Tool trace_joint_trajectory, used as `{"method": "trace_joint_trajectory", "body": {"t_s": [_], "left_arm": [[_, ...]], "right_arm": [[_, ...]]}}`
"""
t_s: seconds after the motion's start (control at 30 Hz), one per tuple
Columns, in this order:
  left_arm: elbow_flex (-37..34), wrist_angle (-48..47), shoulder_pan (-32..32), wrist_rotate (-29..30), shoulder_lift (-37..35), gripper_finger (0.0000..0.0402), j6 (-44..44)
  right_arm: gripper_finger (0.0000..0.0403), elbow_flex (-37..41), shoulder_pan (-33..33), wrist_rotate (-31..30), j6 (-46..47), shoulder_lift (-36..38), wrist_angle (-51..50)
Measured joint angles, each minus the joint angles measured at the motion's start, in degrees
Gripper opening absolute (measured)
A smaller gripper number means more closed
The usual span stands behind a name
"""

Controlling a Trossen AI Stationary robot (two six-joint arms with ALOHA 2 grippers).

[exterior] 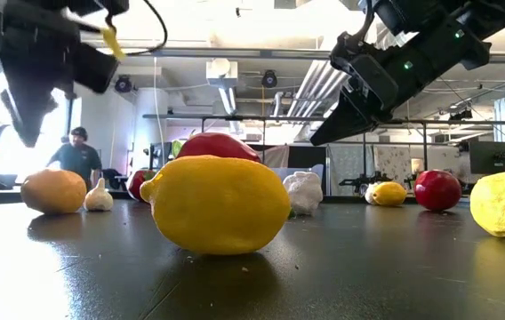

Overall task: Sort produce into baskets
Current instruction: Put the left lemon into the transparent bin

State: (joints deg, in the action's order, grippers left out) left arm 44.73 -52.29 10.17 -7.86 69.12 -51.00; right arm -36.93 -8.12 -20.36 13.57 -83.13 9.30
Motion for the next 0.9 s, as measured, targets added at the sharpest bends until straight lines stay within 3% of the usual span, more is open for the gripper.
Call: {"method": "trace_joint_trajectory", "body": {"t_s": [0.27, 0.9], "left_arm": [[0.0, -0.1, -4.0, -3.9, 5.8, 0.0241, -2.4], [0.0, 1.9, -11.3, -4.1, 8.9, 0.0244, 3.6]], "right_arm": [[0.0000, 0.0, 0.0, -0.1, -2.7, 0.0, 0.0], [0.0000, 0.0, 0.0, -0.1, -4.6, 0.0, 0.0]]}}
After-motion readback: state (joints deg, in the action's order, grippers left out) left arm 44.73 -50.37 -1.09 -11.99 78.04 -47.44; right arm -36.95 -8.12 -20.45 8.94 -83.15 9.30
